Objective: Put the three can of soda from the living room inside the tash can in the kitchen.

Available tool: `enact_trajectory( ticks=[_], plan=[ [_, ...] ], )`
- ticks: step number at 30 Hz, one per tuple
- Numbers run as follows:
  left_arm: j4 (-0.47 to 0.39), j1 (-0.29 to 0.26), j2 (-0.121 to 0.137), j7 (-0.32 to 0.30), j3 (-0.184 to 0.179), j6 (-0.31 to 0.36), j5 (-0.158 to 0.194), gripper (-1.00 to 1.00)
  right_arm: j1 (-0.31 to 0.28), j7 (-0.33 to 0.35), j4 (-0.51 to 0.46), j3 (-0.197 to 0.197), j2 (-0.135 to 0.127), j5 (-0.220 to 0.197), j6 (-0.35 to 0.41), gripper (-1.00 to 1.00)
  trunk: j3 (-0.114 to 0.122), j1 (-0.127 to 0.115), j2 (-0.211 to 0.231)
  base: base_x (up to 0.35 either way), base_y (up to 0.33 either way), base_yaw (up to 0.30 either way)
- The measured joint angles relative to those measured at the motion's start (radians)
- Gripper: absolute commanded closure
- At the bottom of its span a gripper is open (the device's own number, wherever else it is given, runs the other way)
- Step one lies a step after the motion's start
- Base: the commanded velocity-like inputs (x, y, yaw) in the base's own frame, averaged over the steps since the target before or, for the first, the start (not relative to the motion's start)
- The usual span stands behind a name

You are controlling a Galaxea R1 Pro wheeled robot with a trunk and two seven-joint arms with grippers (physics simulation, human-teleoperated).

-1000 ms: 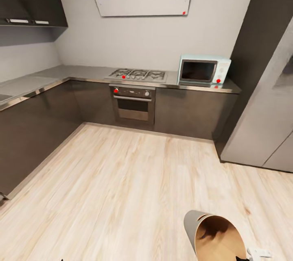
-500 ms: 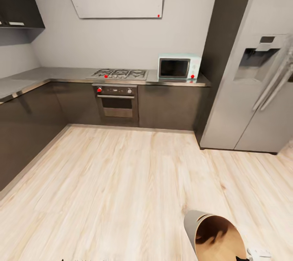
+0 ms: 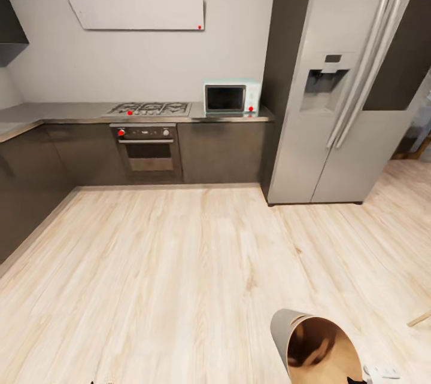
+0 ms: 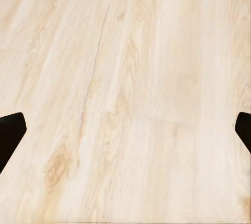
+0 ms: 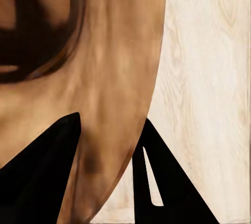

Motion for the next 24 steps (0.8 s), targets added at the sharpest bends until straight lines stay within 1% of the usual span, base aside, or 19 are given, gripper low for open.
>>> enact_trajectory(
  ticks=[24],
  plan=[
    [0.000, 0.000, -0.001, 0.000, 0.000, 0.000, -0.001, -1.00, 0.000, 0.000, 0.000, -0.001, -0.002, 0.000, 0.000, 1.00, 0.016, 0.000, 0.000, -0.322, 0.000, -0.246]
  ],
)
